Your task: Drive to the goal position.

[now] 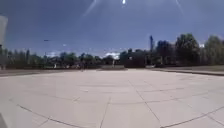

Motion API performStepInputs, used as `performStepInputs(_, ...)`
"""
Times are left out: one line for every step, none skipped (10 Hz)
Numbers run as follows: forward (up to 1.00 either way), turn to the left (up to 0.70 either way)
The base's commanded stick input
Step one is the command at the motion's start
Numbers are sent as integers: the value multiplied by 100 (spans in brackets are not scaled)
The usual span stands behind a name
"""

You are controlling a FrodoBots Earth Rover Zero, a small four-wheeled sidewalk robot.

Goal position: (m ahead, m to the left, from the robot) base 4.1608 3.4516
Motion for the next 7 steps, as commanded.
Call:
performStepInputs(37,0)
performStepInputs(37,0)
performStepInputs(36,0)
performStepInputs(36,0)
performStepInputs(37,0)
performStepInputs(36,0)
performStepInputs(36,0)
